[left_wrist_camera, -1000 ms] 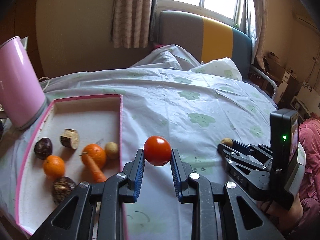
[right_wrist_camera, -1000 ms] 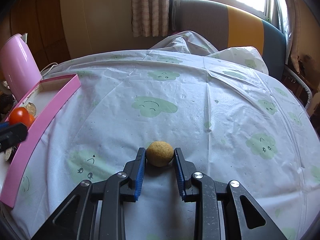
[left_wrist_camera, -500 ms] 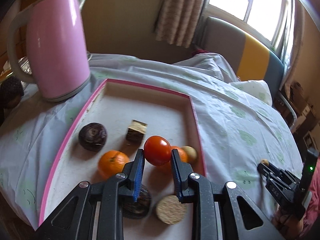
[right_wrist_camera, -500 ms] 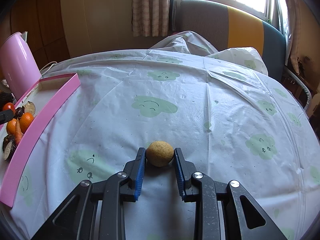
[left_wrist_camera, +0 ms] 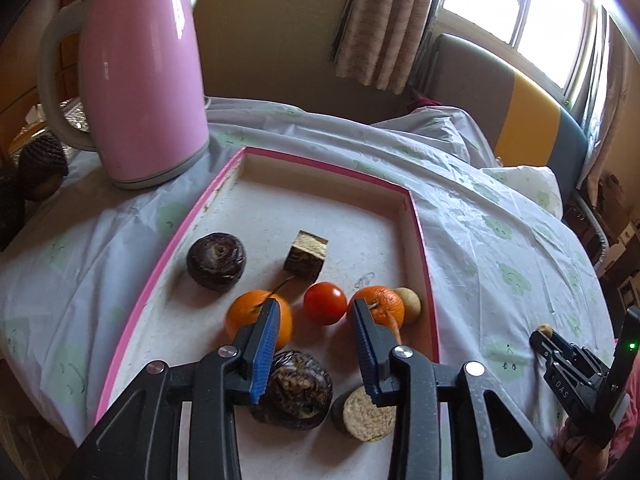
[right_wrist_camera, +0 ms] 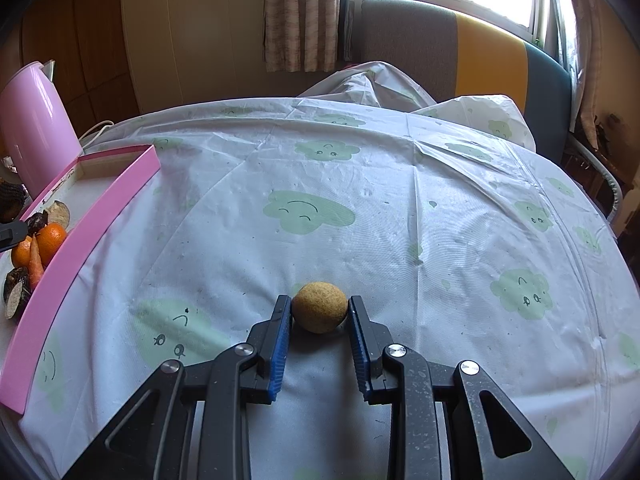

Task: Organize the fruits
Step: 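Release the cherry tomato in the tray with the left tool, then lower the yellow-brown fruit into the tray and open the right tool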

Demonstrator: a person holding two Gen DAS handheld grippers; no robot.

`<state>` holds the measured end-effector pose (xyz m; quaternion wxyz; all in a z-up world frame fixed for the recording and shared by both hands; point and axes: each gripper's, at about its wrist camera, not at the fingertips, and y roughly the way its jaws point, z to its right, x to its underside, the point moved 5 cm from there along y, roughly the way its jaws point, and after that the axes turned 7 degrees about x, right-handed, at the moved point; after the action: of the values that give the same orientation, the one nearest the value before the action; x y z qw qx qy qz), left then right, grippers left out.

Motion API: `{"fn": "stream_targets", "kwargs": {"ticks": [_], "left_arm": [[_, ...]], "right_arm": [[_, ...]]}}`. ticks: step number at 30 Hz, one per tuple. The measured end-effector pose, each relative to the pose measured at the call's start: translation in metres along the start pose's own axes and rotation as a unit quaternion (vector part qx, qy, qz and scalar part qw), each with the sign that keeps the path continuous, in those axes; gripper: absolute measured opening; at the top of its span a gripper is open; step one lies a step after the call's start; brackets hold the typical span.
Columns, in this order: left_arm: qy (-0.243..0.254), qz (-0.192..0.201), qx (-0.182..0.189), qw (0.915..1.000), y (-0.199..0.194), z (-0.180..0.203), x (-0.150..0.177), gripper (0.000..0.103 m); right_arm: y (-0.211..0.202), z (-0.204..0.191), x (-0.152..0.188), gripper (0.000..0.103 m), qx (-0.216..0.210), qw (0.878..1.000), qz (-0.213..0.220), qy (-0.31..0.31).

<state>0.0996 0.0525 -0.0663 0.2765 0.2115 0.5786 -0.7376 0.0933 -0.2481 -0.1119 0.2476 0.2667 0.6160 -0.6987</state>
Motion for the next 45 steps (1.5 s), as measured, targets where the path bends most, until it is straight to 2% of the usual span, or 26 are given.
{"fn": "stream_targets", "kwargs": {"ticks": [3, 9, 13, 19, 27, 35, 42, 44, 45], "left_arm": [[0.009, 0.009, -0.016, 0.9998, -0.009, -0.001, 0.002, 0.037], [0.010, 0.015, -0.019, 0.9996, -0.022, -0.005, 0.004, 0.037], [0.008, 0.020, -0.022, 0.9995, -0.028, -0.008, 0.005, 0.037], [0.002, 0.029, -0.028, 0.9992, -0.035, -0.016, 0.006, 0.037], [-0.012, 0.040, -0.041, 0.9983, -0.044, -0.030, 0.006, 0.037], [-0.029, 0.052, -0.055, 0.9967, -0.054, -0.047, 0.005, 0.037], [-0.042, 0.061, -0.063, 0.9953, -0.063, -0.059, 0.006, 0.038], [-0.046, 0.061, -0.063, 0.9951, -0.065, -0.060, 0.007, 0.038], [-0.046, 0.063, -0.062, 0.9950, -0.066, -0.060, 0.007, 0.039]], "right_arm": [[0.000, -0.001, 0.000, 0.028, 0.007, 1.000, -0.001, -0.006], [-0.003, -0.005, -0.003, 0.028, 0.009, 1.000, -0.008, -0.003], [-0.007, -0.020, -0.006, 0.028, -0.022, 1.000, -0.016, 0.002], [-0.031, -0.070, -0.023, 0.028, -0.087, 0.996, 0.003, -0.029], [-0.064, -0.147, -0.042, 0.028, -0.165, 0.981, 0.033, -0.096], [-0.067, -0.206, -0.057, 0.028, -0.227, 0.966, 0.023, -0.119], [-0.062, -0.237, -0.053, 0.032, -0.236, 0.962, 0.015, -0.134], [-0.064, -0.237, -0.050, 0.041, -0.236, 0.963, 0.017, -0.133], [-0.066, -0.236, -0.049, 0.042, -0.235, 0.963, 0.020, -0.132]]}}
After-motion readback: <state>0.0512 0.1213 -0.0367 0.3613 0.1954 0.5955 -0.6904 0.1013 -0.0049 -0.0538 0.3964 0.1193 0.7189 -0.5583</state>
